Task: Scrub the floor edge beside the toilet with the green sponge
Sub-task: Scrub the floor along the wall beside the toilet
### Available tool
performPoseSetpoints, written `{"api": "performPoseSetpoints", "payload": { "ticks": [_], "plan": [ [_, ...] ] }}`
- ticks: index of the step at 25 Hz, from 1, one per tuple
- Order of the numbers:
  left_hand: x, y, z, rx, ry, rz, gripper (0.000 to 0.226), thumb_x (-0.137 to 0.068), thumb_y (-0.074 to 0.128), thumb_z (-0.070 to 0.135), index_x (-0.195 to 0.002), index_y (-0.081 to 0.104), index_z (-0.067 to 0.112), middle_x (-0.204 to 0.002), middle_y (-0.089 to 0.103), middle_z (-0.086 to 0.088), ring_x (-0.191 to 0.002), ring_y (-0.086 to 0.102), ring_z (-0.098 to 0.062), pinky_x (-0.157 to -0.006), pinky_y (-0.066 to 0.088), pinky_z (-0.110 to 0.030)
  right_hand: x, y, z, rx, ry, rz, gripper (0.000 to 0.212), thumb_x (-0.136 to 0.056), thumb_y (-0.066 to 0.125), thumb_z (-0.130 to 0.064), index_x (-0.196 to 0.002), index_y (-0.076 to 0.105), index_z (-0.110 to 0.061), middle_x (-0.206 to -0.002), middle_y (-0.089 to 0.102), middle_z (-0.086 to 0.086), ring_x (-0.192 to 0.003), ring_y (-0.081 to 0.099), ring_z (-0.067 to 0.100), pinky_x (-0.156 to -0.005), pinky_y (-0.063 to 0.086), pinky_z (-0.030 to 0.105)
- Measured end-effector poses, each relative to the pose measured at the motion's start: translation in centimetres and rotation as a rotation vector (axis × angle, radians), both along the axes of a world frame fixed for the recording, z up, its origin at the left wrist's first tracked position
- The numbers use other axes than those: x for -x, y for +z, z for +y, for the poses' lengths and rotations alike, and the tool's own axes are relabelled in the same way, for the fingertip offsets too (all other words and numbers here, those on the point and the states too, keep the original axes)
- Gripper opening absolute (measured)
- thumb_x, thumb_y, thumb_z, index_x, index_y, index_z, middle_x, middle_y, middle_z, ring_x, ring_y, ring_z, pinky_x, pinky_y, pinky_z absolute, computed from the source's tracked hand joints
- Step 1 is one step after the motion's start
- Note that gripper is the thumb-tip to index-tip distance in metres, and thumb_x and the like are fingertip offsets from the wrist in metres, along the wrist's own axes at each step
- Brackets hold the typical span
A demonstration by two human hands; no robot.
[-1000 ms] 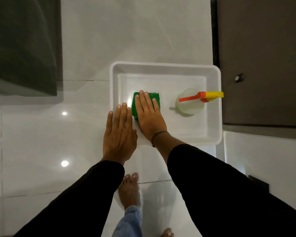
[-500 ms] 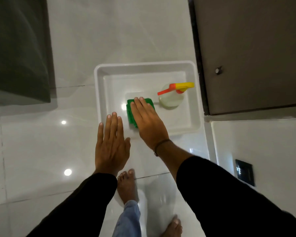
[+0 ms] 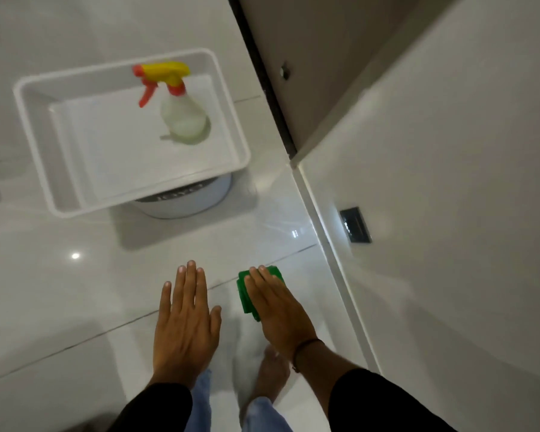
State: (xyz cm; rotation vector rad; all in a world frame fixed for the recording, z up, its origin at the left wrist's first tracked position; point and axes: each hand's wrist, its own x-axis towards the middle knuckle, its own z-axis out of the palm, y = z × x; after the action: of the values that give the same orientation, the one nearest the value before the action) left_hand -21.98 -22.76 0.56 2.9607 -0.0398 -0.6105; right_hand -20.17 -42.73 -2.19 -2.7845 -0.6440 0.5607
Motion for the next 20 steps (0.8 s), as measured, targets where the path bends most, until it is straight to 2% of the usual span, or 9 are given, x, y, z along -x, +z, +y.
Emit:
{"api": "performPoseSetpoints", "payload": {
  "ticks": [4,8,12,17,20],
  "plan": [
    [2.4,-6.3,-4.7,0.046,-0.071,0.021,0.076,-0.105,0.040,0.038,-0.165,0.045,-0.009,-0.175,0.039,-0.030,-0.163,0.041,-0.046,-0.132,0.038,-0.065,3.2,-7.2,-4.5,0.031,-0.102,0.071,0.086,-0.074,0.081,-0.001,-0.152,0.043,-0.004,-0.157,0.048,0.016,-0.148,0.042,0.036,-0.119,0.036,0.048],
    [1.4,-14.2,-7.2,0.073,-0.134,0.037,0.078,-0.109,0.035,0.042,-0.171,0.034,-0.006,-0.182,0.026,-0.027,-0.171,0.026,-0.043,-0.139,0.024,-0.061,2.4,-15.1,-7.8,0.041,-0.115,0.054,0.081,-0.080,0.069,0.004,-0.154,0.038,-0.003,-0.161,0.042,0.017,-0.152,0.034,0.038,-0.123,0.022,0.047],
    [-2.1,-21.9,-9.7,0.096,-0.158,-0.028,0.079,-0.109,0.034,0.041,-0.173,0.030,-0.006,-0.184,0.021,-0.029,-0.172,0.021,-0.044,-0.140,0.020,-0.061,-1.7,-21.7,-10.6,0.068,-0.109,0.016,0.076,-0.087,0.056,0.006,-0.158,0.031,-0.003,-0.166,0.033,0.017,-0.155,0.026,0.038,-0.127,0.015,0.045],
    [-8.7,-30.0,-11.9,0.095,-0.123,-0.147,0.077,-0.111,0.047,0.035,-0.172,0.027,-0.007,-0.184,0.021,-0.030,-0.173,0.020,-0.045,-0.141,0.016,-0.060,-8.6,-27.6,-12.4,0.059,-0.107,-0.097,0.072,-0.089,0.044,0.012,-0.158,0.029,0.000,-0.167,0.030,0.019,-0.157,0.022,0.038,-0.129,0.022,0.049],
    [-11.7,-34.0,-12.3,0.089,-0.120,-0.173,0.078,-0.113,0.042,0.038,-0.174,0.023,-0.007,-0.184,0.019,-0.029,-0.173,0.018,-0.045,-0.140,0.015,-0.060,-13.1,-30.1,-13.2,0.075,-0.102,-0.159,0.071,-0.092,0.039,0.007,-0.161,0.025,-0.004,-0.169,0.025,0.016,-0.159,0.017,0.035,-0.131,0.015,0.046]
  ]
}}
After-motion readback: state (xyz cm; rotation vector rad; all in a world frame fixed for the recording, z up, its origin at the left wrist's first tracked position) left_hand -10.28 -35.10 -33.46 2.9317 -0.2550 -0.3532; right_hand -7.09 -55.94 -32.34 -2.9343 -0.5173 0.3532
